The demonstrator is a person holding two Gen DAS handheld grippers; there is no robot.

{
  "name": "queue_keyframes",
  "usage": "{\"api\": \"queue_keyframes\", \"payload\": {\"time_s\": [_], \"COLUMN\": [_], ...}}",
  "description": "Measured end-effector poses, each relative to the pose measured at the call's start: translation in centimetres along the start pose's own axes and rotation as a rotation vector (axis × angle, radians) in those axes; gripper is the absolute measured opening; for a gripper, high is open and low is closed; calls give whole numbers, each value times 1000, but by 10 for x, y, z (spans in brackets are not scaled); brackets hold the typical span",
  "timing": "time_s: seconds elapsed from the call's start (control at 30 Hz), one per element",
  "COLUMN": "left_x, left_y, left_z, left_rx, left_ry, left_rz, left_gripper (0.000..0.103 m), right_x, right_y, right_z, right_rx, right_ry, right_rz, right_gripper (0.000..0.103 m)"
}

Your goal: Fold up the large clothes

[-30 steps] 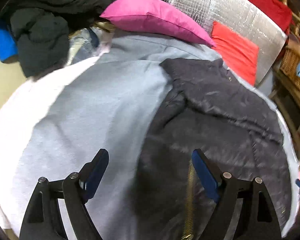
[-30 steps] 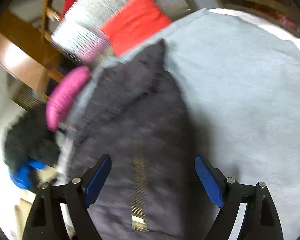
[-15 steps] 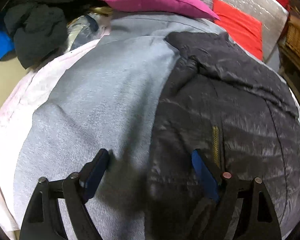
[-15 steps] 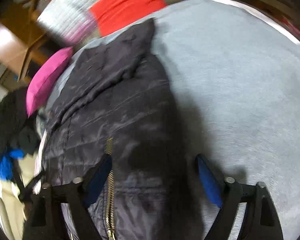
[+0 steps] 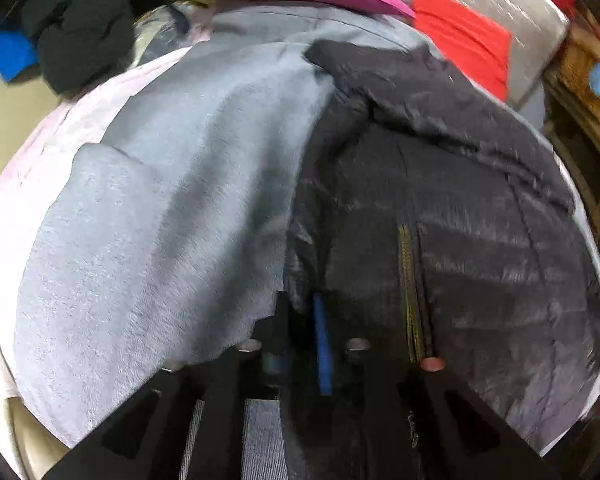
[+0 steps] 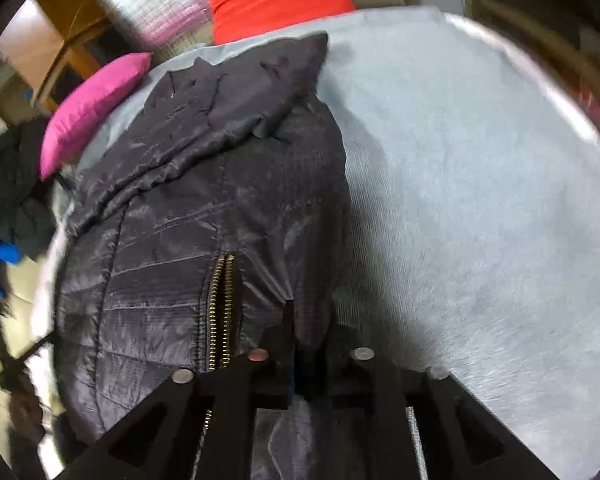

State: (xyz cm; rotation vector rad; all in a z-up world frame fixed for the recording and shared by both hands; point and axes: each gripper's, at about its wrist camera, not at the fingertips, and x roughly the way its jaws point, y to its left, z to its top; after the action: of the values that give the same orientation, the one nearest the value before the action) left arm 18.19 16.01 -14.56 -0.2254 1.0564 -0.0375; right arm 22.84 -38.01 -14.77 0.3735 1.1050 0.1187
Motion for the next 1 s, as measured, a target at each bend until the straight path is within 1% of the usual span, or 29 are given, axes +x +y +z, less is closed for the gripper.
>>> {"api": "queue_keyframes", "payload": {"time_s": [0.03, 0.07, 0.1, 0.13, 0.17, 0.2, 0.23, 0.27, 0.3, 0.33, 0.37, 0.4, 0.43, 0.47, 0.5, 0.53, 0.57, 0.63, 0.67, 0.7, 0.73, 0.77, 0.8, 0.83, 0.87, 0.9, 0.93, 0.97, 1.0], "left_x": [-7, -12, -21, -27, -25, -17, -5, 9, 25, 39, 57, 70, 82, 102, 112, 128, 138, 144, 143, 144, 143, 137, 131, 120, 115, 122, 138, 150, 154], "left_y": [7, 11, 14, 14, 9, 3, -6, -15, -26, -36, -46, -54, -59, -62, -61, -59, -56, -48, -46, -48, -51, -57, -62, -65, -62, -56, -53, -49, -48], "left_z": [11, 18, 32, 50, 72, 95, 118, 140, 162, 177, 197, 210, 219, 231, 238, 243, 245, 243, 244, 246, 247, 248, 250, 250, 250, 249, 246, 241, 240], "left_rx": [-44, -71, -97, -93, -65, -42, -28, -21, 9, 48, 75, 90, 102, 95, 86, 71, 50, 3, -16, 0, 26, 71, 113, 160, 169, 167, 180, 192, 202], "left_ry": [-16, -41, -103, -167, -201, -207, -198, -186, -177, -171, -168, -172, -156, -100, -66, -16, -1, -39, -64, -65, -54, -83, -108, -166, -192, -174, -130, -105, -116], "left_rz": [-18, -27, -42, -65, -84, -89, -111, -141, -163, -163, -110, -76, -75, -87, -103, -116, -95, -110, -131, -163, -165, -159, -161, -169, -177, -177, -136, -107, -107], "left_gripper": [43, 64, 77, 81, 85, 85, 85, 85, 85, 85, 85, 84, 84, 84, 84, 85, 85, 84, 63, 16, 15, 12, 11, 11, 11, 11, 11, 11, 12], "right_x": [-3, -9, -20, -29, -37, -41, -41, -34, -20, -7, 6, 22, 32, 44, 54, 66, 74, 90, 100, 106, 112, 117, 120, 118, 107, 97, 90, 98, 115], "right_y": [-4, -7, -13, -18, -21, -23, -25, -27, -28, -29, -30, -33, -32, -33, -30, -25, -20, -13, -15, -17, -18, -14, -8, 3, 15, 24, 26, 21, 12], "right_z": [2, 5, 13, 22, 36, 53, 66, 89, 115, 135, 152, 173, 183, 196, 205, 214, 219, 229, 233, 236, 241, 245, 248, 251, 252, 251, 249, 248, 247], "right_rx": [3, 8, 30, 50, 63, 72, 81, 98, 105, 107, 119, 149, 162, 174, 170, 145, 109, 68, 74, 85, 92, 85, 57, 16, -37, -70, -101, -99, -77], "right_ry": [-12, -34, -82, -130, -180, -216, -232, -243, -234, -225, -228, -231, -223, -205, -188, -162, -148, -132, -114, -107, -106, -96, -82, -92, -133, -166, -197, -172, -114], "right_rz": [7, 10, 21, 32, 48, 64, 80, 116, 158, 171, 159, 150, 165, 188, 199, 196, 171, 141, 137, 135, 153, 186, 195, 154, 145, 153, 130, 84, 29], "right_gripper": [41, 71, 80, 82, 82, 82, 82, 82, 82, 82, 82, 82, 82, 82, 82, 82, 82, 82, 82, 82, 77, 36, 12, 11, 10, 10, 10, 10, 10]}}
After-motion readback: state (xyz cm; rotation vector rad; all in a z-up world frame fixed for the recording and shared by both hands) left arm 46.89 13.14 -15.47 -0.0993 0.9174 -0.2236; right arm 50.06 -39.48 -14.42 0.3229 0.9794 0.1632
